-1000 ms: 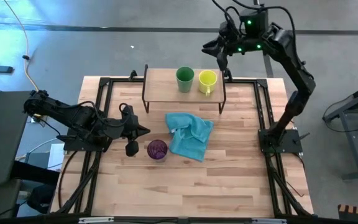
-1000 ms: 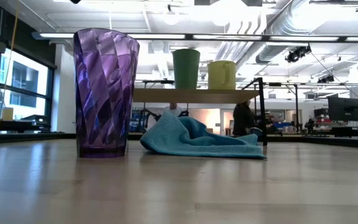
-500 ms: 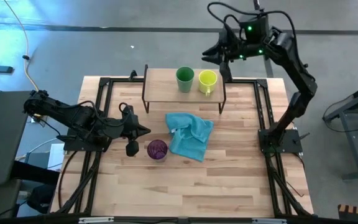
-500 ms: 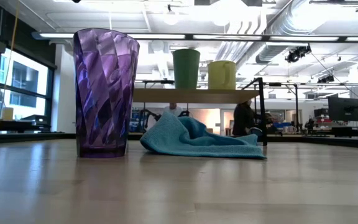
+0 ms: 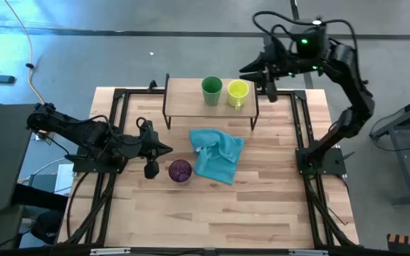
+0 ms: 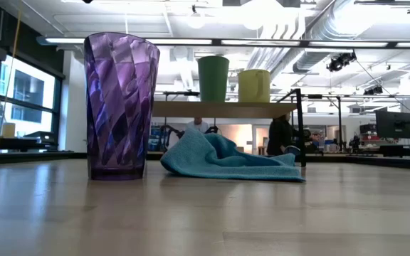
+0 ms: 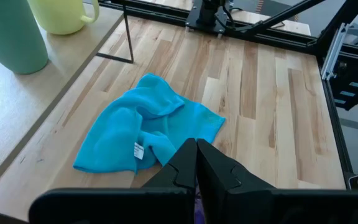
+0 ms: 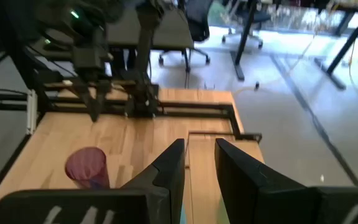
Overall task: Stack small to large cups/mugs on shelf
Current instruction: Put the violet cup on the shelf
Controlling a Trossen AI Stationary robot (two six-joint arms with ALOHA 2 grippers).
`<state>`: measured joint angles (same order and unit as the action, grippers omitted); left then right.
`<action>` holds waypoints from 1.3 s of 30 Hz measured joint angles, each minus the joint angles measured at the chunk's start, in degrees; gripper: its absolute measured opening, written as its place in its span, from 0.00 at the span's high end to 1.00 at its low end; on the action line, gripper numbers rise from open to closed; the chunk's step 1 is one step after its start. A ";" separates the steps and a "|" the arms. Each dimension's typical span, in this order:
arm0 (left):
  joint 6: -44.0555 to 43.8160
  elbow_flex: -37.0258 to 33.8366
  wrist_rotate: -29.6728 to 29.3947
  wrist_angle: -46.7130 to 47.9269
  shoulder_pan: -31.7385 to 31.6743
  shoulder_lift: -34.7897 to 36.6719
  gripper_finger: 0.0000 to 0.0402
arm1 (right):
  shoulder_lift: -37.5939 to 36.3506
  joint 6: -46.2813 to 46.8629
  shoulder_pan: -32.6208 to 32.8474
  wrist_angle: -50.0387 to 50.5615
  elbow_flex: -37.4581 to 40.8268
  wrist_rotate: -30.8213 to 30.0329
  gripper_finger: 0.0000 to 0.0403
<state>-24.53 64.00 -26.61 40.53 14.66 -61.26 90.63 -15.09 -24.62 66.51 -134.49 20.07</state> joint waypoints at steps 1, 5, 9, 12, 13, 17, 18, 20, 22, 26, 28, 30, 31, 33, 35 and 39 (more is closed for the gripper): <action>0.00 -0.01 0.00 -0.02 0.00 -0.01 1.00 | -0.99 0.02 0.41 -0.47 0.45 -0.15 0.80; 0.00 -0.01 0.00 -0.04 0.02 -0.01 1.00 | -4.82 0.96 2.10 -2.12 2.76 -2.10 0.80; 0.00 0.01 0.00 -0.07 0.00 -0.01 1.00 | -9.03 1.49 3.97 -4.09 6.63 -5.24 0.80; 0.00 0.01 0.00 -0.09 0.00 -0.01 1.00 | -12.54 2.29 5.24 -6.81 11.13 -6.56 0.80; 0.02 -0.01 0.00 -0.11 0.00 -0.01 1.00 | -13.74 2.58 5.61 -8.15 12.91 -6.67 0.80; 0.04 0.00 0.00 -0.24 0.01 -0.01 1.00 | -18.77 3.28 7.14 -14.38 21.40 -8.10 0.80; 0.06 0.00 0.00 -0.24 0.00 0.00 1.00 | -20.08 3.55 7.54 -16.15 23.74 -8.39 0.80; 0.07 0.01 0.00 -0.26 0.01 0.00 1.00 | -22.56 4.00 8.34 -19.75 28.17 -9.44 0.80; 0.07 -0.01 0.00 -0.40 0.01 -0.01 1.00 | -24.93 4.56 9.23 -23.34 32.44 -10.40 0.80; 0.09 0.01 0.00 -0.63 0.00 0.01 1.00 | -28.92 5.47 10.85 -30.04 40.18 -11.06 0.80; 0.09 -0.01 0.00 -0.64 0.02 -0.01 1.00 | -30.84 6.09 11.64 -32.85 43.89 -11.73 0.80; 0.09 -0.01 0.00 -0.66 0.01 -0.01 1.00 | -32.70 6.25 12.59 -35.02 47.30 -13.06 0.80; 0.11 -0.01 0.00 -0.66 0.02 0.01 1.00 | -33.62 6.33 13.13 -36.20 49.07 -13.86 0.80; 0.11 -0.01 0.00 -0.66 0.00 -0.01 1.00 | -35.46 6.91 14.15 -38.55 52.62 -14.53 0.80; 0.13 -0.01 0.00 -0.71 0.01 -0.01 1.00 | -37.45 7.53 15.15 -41.21 56.59 -15.24 0.81; 0.25 0.00 0.00 -1.82 0.01 -0.01 1.00 | -41.49 9.41 17.34 -47.90 65.08 -16.01 0.82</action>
<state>-24.28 64.00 -26.61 38.72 14.66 -61.28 49.14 -5.68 -7.27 18.61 -69.41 4.07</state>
